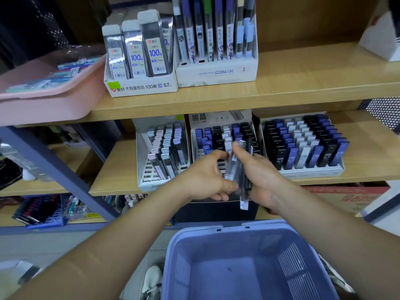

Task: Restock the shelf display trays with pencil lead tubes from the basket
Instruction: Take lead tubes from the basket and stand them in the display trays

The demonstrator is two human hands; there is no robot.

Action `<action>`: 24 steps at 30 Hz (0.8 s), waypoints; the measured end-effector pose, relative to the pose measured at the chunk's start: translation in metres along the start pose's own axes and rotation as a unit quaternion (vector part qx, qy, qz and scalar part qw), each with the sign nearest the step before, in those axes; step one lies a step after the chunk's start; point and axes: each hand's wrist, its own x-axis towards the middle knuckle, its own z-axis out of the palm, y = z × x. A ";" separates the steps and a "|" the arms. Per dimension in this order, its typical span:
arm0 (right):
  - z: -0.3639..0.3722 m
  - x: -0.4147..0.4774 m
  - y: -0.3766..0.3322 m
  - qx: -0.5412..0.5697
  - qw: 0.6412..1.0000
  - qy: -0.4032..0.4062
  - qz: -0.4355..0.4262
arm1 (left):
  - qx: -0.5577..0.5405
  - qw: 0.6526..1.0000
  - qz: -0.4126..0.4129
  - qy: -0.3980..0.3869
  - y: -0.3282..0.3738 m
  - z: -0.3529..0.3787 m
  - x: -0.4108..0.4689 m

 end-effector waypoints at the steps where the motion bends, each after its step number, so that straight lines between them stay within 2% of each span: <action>1: -0.001 0.000 0.001 -0.012 1.000 0.008 -0.008 | -0.006 1.000 0.002 -0.003 0.000 -0.002 0.001; 7: -0.014 0.007 -0.003 0.006 1.000 -0.015 -0.018 | 0.071 0.997 0.007 -0.018 -0.004 -0.022 0.002; 11: -0.019 0.007 -0.007 -0.010 0.999 -0.038 -0.012 | 0.066 0.998 0.008 -0.019 -0.008 -0.036 -0.002; 18: -0.018 0.002 -0.002 -0.106 0.991 -0.078 -0.034 | -0.099 0.988 0.036 0.112 -0.010 -0.055 -0.003; 21: -0.019 0.003 0.001 -0.135 0.986 -0.080 -0.051 | -0.159 0.977 0.043 0.139 -0.012 -0.060 -0.005; 24: -0.017 0.004 0.006 -0.160 0.983 -0.079 -0.047 | -0.151 0.977 0.045 0.141 -0.013 -0.061 -0.008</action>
